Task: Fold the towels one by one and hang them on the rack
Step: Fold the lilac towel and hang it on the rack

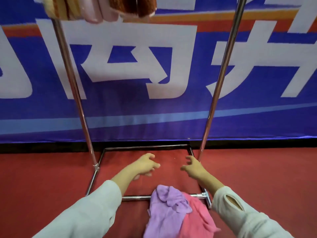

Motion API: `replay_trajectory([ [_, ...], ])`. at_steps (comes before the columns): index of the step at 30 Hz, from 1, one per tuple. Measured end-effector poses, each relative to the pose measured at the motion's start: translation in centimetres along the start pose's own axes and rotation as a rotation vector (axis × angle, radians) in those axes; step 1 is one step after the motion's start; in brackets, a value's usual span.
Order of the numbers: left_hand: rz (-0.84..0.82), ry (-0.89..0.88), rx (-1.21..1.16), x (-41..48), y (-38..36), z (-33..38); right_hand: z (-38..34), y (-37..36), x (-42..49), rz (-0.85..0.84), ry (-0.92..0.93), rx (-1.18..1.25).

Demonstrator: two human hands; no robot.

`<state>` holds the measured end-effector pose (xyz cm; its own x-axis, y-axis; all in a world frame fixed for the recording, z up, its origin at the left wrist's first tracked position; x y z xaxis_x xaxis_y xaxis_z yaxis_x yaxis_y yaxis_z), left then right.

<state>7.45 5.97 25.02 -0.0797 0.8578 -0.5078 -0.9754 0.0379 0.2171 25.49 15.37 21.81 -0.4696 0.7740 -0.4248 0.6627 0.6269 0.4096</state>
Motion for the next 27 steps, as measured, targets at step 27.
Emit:
replay_trajectory([
  [27, -0.132, 0.235, 0.112, 12.9, -11.7, -20.6, 20.3, -9.6, 9.1, 0.117, 0.060, -0.157],
])
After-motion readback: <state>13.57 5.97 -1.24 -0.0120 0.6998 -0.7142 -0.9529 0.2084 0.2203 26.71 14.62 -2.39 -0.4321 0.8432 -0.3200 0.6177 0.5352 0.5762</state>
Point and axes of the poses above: each hand's wrist, its own x-axis towards the middle knuckle, its own y-axis out of the back of the hand, z = x × y, the point moved 2 cm from there along x, towards the middle knuckle, and after that the axes turned 13 degrees about -z, right-handed, at the moved point
